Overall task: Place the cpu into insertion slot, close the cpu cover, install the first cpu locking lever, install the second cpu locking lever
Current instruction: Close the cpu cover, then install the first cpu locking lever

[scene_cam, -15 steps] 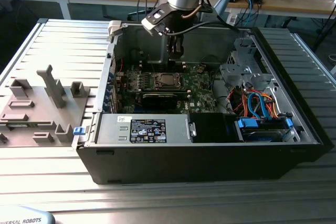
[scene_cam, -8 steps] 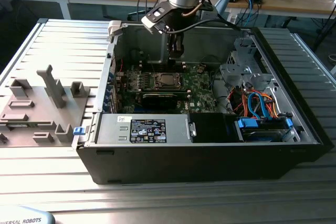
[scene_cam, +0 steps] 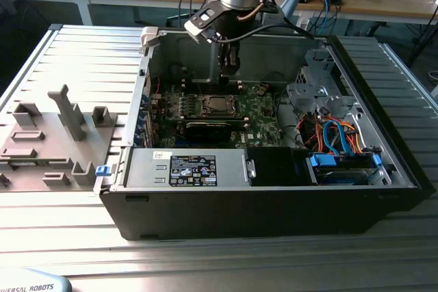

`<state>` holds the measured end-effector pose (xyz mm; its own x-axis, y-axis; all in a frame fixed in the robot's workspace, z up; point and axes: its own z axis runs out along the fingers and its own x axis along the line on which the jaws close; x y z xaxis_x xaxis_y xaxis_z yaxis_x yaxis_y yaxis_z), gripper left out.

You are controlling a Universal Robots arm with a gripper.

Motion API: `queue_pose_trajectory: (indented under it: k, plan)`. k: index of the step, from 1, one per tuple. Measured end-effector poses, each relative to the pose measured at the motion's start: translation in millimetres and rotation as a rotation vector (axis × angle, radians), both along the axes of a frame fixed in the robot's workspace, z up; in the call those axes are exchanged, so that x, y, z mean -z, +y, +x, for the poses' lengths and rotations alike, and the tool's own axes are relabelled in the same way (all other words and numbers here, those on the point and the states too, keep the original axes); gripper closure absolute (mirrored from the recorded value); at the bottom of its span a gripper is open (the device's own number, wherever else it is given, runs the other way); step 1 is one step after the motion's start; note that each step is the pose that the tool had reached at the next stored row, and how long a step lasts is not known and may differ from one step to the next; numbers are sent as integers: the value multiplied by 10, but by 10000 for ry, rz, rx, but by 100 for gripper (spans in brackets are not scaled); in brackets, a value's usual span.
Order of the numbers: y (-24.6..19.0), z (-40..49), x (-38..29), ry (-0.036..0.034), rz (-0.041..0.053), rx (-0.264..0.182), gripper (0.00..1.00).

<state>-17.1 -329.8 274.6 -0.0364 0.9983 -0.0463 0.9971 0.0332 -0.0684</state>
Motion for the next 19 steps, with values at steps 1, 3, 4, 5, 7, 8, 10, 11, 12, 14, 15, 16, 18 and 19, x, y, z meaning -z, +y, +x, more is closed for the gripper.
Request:
queue_pose_trajectory:
  k: [1, 3, 4, 5, 7, 8, 10, 11, 12, 14, 15, 16, 18, 19]
  plan:
    - [0, 0, 1, -95, 1, -1, 89]
    - [1, 0, 6, -349, 5, 0, 89]
    - [1, 0, 6, -355, 5, -1, 89]
    - [1, 0, 6, -358, 5, 0, 89]
    - [0, 0, 5, -366, 4, 0, 89]
    - [0, 0, 5, -367, 3, 0, 89]
    - [0, 0, 5, -371, 3, 0, 89]
    - [0, 0, 5, -374, 4, 0, 89]
    - [0, 0, 5, -375, 4, 0, 89]
    - [0, 0, 5, -379, 3, 0, 89]
    - [0, 0, 5, -383, 4, 0, 89]
    - [0, 0, 5, -385, 4, -1, 89]
    - [0, 0, 5, -385, 4, -21, 89]
    - [0, 0, 5, -385, 4, -54, 89]
